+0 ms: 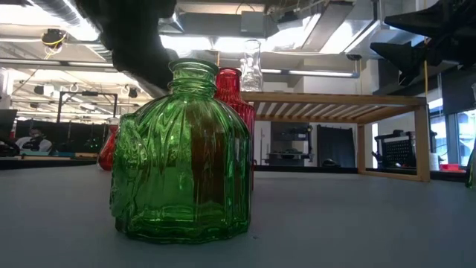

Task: Sort vases onto shelf
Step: Put the middle left transparent vase onto the shelf

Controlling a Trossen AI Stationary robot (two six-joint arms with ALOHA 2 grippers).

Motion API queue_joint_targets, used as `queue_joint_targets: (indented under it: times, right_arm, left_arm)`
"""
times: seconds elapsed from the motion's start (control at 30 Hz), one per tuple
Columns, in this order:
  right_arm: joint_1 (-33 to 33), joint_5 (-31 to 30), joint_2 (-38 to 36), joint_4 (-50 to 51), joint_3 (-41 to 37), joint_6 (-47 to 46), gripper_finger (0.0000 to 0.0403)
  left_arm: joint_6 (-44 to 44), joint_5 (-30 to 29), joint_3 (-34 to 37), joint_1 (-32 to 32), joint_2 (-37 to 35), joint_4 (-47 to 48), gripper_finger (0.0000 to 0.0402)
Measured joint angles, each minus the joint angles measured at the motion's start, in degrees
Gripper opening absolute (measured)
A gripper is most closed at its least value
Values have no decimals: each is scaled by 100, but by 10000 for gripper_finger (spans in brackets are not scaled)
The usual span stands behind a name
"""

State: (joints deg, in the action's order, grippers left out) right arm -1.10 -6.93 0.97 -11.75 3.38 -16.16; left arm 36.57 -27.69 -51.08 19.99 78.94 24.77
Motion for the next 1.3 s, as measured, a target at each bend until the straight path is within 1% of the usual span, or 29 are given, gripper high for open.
queue_joint_targets:
  times: [0.17,0.27,0.33,0.4,0.47,0.57,0.67,0.73,0.9,0.97,1.07,1.17,1.3]
  right_arm:
    - [0,3,0,146,0,19,250]
    - [0,4,2,146,0,26,250]
    - [0,4,2,153,0,30,250]
    - [0,4,2,159,0,30,250]
    - [0,-7,2,159,0,32,250]
    - [0,-177,2,111,2,78,250]
    - [0,-390,2,86,101,365,250]
    - [0,-500,0,56,186,492,250]
    - [0,-607,0,-122,262,817,250]
    - [0,-608,0,-258,262,965,250]
    - [0,-608,0,-431,262,1083,250]
    - [0,-608,0,-483,264,1088,250]
    - [0,-613,0,-481,264,1162,250]
  left_arm:
    - [-174,12,97,-2,4,2,259]
    - [-37,23,110,0,5,11,284]
    - [173,8,110,19,6,-53,291]
    - [156,-87,110,74,42,-147,293]
    - [-50,-157,110,153,130,-158,294]
    - [-346,-378,110,192,338,-133,294]
    - [-634,-490,267,139,528,-367,290]
    - [-844,-426,592,77,568,-932,287]
    - [-1379,-391,1737,-89,474,-3108,284]
    - [-1581,-224,2146,-218,466,-4298,284]
    - [-1720,156,2620,-478,474,-5453,284]
    - [-1792,625,2858,-680,549,-6198,284]
    - [-2192,727,2895,-785,700,-6544,284]
